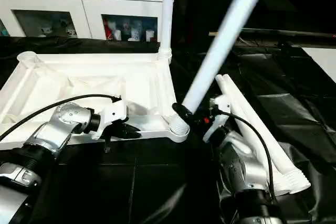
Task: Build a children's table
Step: Insert table leg to table base
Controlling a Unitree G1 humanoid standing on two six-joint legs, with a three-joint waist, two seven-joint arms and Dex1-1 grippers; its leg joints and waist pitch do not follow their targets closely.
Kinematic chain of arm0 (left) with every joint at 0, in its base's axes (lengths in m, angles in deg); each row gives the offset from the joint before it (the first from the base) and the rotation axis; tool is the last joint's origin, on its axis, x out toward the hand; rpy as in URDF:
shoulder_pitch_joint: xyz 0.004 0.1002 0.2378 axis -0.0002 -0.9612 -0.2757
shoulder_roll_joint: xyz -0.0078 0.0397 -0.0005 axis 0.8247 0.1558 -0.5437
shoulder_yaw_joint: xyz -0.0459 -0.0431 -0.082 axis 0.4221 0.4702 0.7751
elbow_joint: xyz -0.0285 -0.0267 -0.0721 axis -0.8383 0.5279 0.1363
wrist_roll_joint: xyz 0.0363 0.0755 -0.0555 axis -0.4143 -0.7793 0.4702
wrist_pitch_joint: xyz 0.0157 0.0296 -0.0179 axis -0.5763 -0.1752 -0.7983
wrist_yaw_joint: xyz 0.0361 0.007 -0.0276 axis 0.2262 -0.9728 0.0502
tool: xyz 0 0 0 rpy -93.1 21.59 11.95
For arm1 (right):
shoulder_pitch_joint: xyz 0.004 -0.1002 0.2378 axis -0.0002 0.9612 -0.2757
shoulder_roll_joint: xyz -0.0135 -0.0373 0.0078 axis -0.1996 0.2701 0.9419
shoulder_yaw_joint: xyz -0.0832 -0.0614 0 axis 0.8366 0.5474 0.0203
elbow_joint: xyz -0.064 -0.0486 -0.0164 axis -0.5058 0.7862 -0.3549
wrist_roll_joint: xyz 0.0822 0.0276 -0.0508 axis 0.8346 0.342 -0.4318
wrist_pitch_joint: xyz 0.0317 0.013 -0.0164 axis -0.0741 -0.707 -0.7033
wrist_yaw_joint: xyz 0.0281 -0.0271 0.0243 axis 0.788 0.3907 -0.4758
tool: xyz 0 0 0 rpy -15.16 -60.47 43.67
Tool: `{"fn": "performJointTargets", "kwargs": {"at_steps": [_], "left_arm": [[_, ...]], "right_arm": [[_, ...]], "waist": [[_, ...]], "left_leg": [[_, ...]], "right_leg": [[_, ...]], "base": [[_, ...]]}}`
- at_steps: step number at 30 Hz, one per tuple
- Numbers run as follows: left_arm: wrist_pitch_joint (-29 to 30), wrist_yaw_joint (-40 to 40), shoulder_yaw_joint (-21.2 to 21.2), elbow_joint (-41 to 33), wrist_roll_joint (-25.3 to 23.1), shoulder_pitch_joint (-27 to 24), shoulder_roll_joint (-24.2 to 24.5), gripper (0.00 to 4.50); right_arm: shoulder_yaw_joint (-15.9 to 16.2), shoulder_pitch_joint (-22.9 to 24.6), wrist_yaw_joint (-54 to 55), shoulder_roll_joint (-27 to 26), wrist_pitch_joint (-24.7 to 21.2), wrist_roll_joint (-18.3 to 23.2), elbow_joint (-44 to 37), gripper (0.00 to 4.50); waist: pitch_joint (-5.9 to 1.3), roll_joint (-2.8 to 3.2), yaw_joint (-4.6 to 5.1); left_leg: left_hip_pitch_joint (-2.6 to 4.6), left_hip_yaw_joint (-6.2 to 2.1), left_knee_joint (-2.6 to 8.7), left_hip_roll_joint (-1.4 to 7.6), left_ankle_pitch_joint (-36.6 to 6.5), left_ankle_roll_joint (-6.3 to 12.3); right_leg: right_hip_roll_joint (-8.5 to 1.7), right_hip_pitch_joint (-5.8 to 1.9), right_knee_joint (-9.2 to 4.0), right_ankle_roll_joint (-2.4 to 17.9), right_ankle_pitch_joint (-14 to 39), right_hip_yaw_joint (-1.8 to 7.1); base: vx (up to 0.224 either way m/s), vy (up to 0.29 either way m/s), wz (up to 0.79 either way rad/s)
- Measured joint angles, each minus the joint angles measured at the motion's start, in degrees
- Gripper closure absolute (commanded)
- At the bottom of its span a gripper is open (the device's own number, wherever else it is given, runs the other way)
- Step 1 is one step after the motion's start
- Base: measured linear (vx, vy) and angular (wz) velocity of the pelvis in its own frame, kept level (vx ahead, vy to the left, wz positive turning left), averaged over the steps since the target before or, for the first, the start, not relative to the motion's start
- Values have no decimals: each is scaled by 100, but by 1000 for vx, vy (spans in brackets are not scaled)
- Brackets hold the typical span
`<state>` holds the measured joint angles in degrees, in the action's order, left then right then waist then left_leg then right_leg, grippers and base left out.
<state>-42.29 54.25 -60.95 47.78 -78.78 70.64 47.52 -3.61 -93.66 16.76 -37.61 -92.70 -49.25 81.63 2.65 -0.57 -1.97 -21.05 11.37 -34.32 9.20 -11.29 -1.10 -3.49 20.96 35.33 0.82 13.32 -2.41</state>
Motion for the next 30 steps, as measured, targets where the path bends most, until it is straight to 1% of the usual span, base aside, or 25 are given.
{"fn": "performJointTargets", "kwargs": {"at_steps": [2,4,7,10,15,19,22,24,26,30], "left_arm": [[-14,1,-2,34,1,8,0,450],[-40,2,-7,51,0,10,-15,450],[-94,11,-12,107,-4,29,-25,450],[-154,12,-39,152,-9,52,-22,450],[-228,15,-63,216,-26,85,-7,450],[-283,27,-66,232,-28,86,19,450],[-359,33,-69,250,-32,87,31,450],[-412,33,-77,250,-42,87,43,450],[-481,41,-99,250,-37,85,43,450],[-607,197,-99,220,20,45,64,450]], "right_arm": [[-44,31,18,-37,6,25,-9,265],[-21,100,20,-17,72,-11,-65,265],[143,174,-16,127,226,-242,-175,265],[309,185,-38,281,283,-366,-248,265],[605,-45,-325,637,143,-714,-323,265],[708,-274,-509,739,85,-807,-177,265],[858,-517,-708,833,53,-924,25,265],[929,-680,-913,955,-68,-929,136,265],[938,-743,-1082,1035,-147,-926,195,265],[933,-714,-1397,1127,-130,-869,231,265]], "waist": [[-1,3,0],[-2,5,-6],[-3,10,-6],[-3,16,-7],[-5,14,-2],[-6,10,7],[-6,0,15],[-9,-13,15],[-17,-37,7],[-28,-54,-5]], "left_leg": [[0,3,7,0,0,-1],[0,4,7,0,0,-1],[0,7,8,-1,0,-1],[2,7,11,-1,0,-1],[6,7,17,0,0,-1],[7,7,17,0,0,-1],[6,7,17,0,0,-1],[6,7,17,0,0,-1],[6,7,17,1,0,-1],[3,8,17,1,0,-1]], "right_leg": [[0,-1,-13,2,-2,0],[0,-4,-19,4,-2,1],[0,-6,-23,5,-3,3],[0,-5,-24,3,-2,2],[0,-3,-24,-10,5,1],[0,-3,-25,-12,7,2],[0,-1,-27,-12,7,1],[0,-1,-28,-12,7,2],[0,-1,-29,-9,5,0],[0,-3,-30,10,-6,1]], "base": [[0,0,0],[0,0,0],[0,0,0],[0,0,0],[0,0,0],[0,0,0],[0,0,0],[0,0,0],[0,0,0],[0,0,0]]}}
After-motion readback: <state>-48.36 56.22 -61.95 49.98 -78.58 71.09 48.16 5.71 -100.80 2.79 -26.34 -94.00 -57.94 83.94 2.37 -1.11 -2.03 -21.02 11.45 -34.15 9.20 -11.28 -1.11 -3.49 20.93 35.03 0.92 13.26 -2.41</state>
